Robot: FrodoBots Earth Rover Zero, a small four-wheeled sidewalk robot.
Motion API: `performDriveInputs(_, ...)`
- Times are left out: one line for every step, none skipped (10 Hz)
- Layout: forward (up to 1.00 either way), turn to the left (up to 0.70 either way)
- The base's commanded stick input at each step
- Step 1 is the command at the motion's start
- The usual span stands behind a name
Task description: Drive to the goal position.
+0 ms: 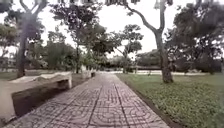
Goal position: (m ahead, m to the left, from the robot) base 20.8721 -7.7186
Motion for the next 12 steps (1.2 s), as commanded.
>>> performDriveInputs(1.0, 0.0)
performDriveInputs(1.0, 0.0)
performDriveInputs(1.0, 0.0)
performDriveInputs(1.0, 0.0)
performDriveInputs(1.0, 0.0)
performDriveInputs(1.0, 0.0)
performDriveInputs(1.0, 0.0)
performDriveInputs(1.0, 0.0)
performDriveInputs(1.0, 0.0)
performDriveInputs(1.0, 0.0)
performDriveInputs(1.0, 0.0)
performDriveInputs(1.0, 0.0)
